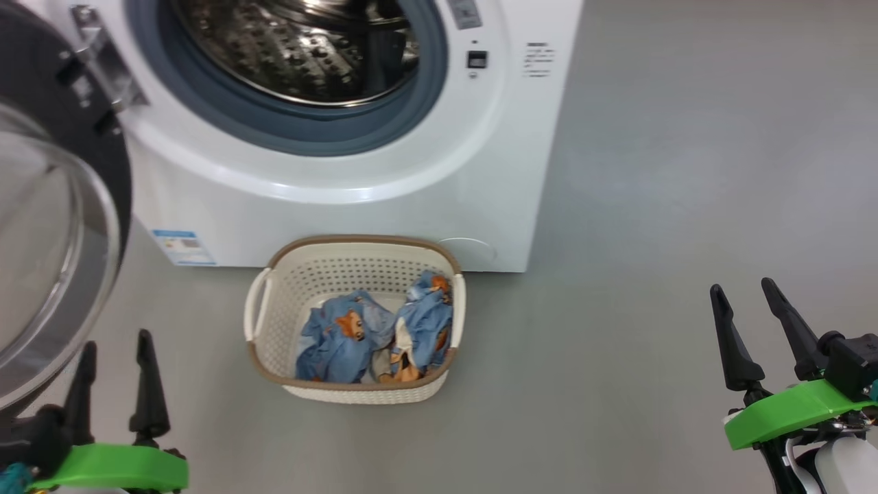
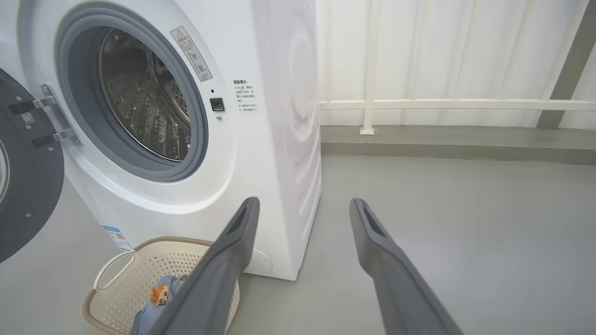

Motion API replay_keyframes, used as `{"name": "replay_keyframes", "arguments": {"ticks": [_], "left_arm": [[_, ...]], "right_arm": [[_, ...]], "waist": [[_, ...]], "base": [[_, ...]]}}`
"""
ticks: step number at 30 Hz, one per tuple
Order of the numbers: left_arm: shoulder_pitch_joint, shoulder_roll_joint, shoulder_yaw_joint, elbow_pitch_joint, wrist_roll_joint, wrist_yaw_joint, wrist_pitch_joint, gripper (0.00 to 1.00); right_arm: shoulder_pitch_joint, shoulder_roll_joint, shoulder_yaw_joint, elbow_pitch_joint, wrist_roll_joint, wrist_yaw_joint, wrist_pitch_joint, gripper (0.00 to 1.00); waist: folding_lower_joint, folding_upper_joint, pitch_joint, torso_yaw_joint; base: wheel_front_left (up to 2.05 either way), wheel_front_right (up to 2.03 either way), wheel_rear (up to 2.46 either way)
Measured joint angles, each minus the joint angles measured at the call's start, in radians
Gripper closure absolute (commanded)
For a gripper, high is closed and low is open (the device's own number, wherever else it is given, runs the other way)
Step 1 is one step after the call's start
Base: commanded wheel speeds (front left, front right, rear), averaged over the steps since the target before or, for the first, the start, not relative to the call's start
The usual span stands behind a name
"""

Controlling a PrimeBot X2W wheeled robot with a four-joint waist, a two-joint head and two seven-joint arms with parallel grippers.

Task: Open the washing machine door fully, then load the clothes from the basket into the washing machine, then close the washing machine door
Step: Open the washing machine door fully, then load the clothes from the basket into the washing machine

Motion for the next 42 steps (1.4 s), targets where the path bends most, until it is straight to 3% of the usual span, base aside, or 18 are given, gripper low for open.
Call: {"name": "replay_keyframes", "arguments": {"ticks": [19, 42], "left_arm": [[0.044, 0.026, -0.073, -0.003, -0.011, 0.000, 0.000, 0.00], [0.066, 0.029, -0.092, -0.020, -0.027, 0.000, 0.000, 0.00]], "right_arm": [[0.045, 0.005, -0.001, 0.004, 0.000, 0.000, 0.000, 0.00], [0.065, 0.016, -0.001, 0.006, 0.000, 0.000, 0.000, 0.00]], "waist": [[0.0000, 0.0000, -0.037, -0.202], [0.0000, 0.0000, -0.064, -0.217]], "base": [[0.00, 0.00, 0.00], [0.06, -0.20, 0.14]]}}
